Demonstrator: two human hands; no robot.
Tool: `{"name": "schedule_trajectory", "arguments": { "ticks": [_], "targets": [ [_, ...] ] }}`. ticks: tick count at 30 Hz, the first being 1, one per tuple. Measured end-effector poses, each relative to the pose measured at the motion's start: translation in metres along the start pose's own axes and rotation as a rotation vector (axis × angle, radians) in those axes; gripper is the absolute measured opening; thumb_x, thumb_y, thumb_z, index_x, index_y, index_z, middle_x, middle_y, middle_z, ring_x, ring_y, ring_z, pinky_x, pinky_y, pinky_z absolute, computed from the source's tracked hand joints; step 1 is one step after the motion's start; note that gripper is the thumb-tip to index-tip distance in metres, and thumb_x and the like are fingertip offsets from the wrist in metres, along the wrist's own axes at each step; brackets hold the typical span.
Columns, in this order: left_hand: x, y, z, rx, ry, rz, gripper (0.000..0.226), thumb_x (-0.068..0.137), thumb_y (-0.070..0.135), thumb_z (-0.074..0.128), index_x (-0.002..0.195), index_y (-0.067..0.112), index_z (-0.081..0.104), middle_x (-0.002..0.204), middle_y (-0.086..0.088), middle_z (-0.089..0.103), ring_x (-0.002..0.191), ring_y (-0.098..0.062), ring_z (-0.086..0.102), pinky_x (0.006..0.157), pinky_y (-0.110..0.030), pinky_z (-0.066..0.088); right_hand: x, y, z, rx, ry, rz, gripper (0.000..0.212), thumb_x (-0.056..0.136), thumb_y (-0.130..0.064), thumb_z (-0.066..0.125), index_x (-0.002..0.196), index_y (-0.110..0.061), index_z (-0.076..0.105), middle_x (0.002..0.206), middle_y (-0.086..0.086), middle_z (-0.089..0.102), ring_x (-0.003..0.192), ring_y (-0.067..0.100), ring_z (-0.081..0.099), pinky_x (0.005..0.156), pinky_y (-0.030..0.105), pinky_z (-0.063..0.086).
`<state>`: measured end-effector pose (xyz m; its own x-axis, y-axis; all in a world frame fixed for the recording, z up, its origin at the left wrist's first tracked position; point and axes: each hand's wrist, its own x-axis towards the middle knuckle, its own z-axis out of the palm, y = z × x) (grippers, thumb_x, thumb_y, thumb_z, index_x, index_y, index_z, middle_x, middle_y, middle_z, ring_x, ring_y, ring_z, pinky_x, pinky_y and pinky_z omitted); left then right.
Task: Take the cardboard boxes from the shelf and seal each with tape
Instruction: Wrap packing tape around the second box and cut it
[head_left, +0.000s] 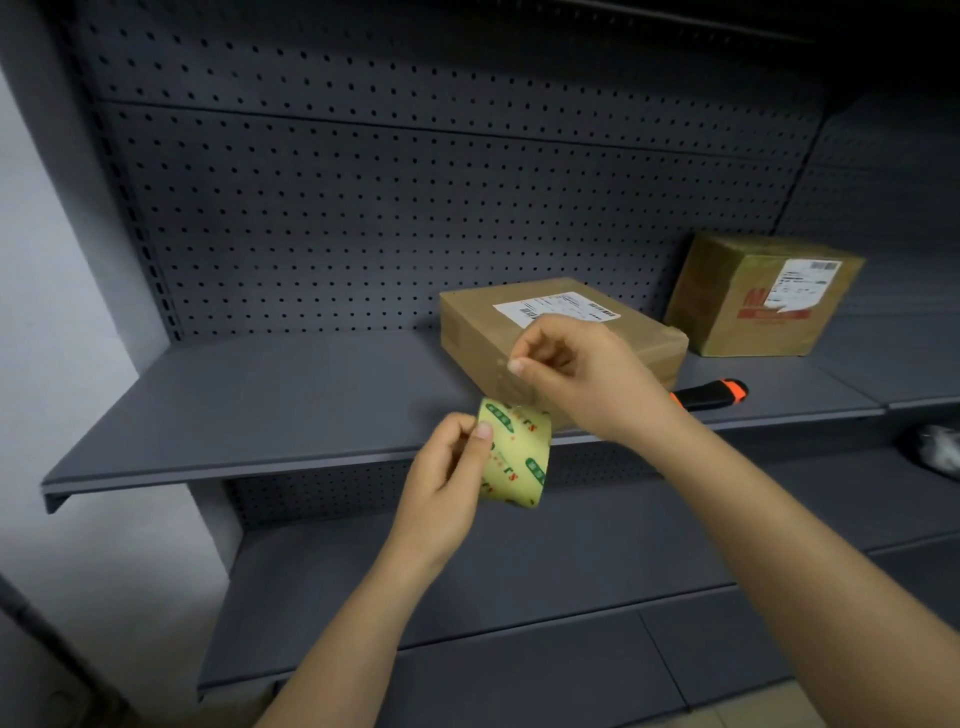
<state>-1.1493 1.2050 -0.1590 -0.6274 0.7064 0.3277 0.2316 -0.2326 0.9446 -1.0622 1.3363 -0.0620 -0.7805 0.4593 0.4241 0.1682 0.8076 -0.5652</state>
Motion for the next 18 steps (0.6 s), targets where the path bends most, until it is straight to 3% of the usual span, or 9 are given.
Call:
{"name": "schedule_trajectory", "arguments": {
  "ticks": [4, 7, 11, 15, 18],
  "targets": [
    [0.015, 0.007, 0.002, 0.060, 0.181, 0.068, 0.036, 0.101, 0.036, 0.047, 0.077, 0.010, 0.054, 0.062, 0.009, 0.054, 0.059, -0.006, 0.047, 0.056, -0.023, 0.040, 0.014, 0.004, -0.007, 0.127, 0.079, 0.047, 0.005, 0.087, -0.019, 0.073, 0.085, -0.017, 0.069, 0.081, 0.000, 0.069, 0.078, 0.022, 0.066, 0.076, 0.038, 0.058],
    [0.039, 0.019, -0.006, 0.195, 0.276, 0.093, 0.038, 0.100, 0.036, 0.051, 0.072, 0.012, 0.053, 0.057, 0.007, 0.049, 0.050, -0.004, 0.043, 0.050, -0.021, 0.036, 0.024, 0.007, -0.005, 0.144, 0.127, 0.078, 0.005, 0.087, -0.018, 0.073, 0.084, -0.017, 0.069, 0.078, -0.001, 0.068, 0.076, 0.020, 0.066, 0.073, 0.033, 0.057],
    [0.068, 0.031, -0.020, 0.621, 0.262, 0.106, 0.037, 0.098, 0.039, 0.051, 0.068, 0.017, 0.049, 0.053, 0.003, 0.047, 0.048, -0.015, 0.043, 0.049, -0.031, 0.035, 0.040, 0.003, -0.010, 0.149, 0.223, 0.074, 0.012, 0.088, -0.020, 0.072, 0.079, -0.023, 0.065, 0.074, -0.003, 0.066, 0.069, 0.014, 0.063, 0.068, 0.029, 0.055],
    [0.085, 0.032, -0.017, 0.694, 0.227, 0.146, 0.038, 0.099, 0.042, 0.049, 0.072, 0.015, 0.053, 0.054, -0.003, 0.053, 0.050, -0.021, 0.048, 0.051, -0.033, 0.040, 0.056, 0.022, -0.022, 0.231, 0.133, 0.212, 0.007, 0.087, -0.020, 0.073, 0.082, -0.017, 0.070, 0.079, 0.003, 0.072, 0.067, 0.012, 0.065, 0.076, 0.033, 0.060],
    [0.096, 0.033, -0.010, 0.845, 0.184, 0.116, 0.039, 0.098, 0.044, 0.049, 0.077, 0.012, 0.059, 0.056, -0.005, 0.055, 0.057, -0.023, 0.054, 0.047, -0.032, 0.038, 0.062, 0.045, -0.018, 0.312, 0.060, 0.338, 0.004, 0.086, -0.018, 0.074, 0.083, -0.017, 0.072, 0.084, 0.004, 0.074, 0.081, 0.020, 0.069, 0.088, 0.037, 0.057]
  ]
}}
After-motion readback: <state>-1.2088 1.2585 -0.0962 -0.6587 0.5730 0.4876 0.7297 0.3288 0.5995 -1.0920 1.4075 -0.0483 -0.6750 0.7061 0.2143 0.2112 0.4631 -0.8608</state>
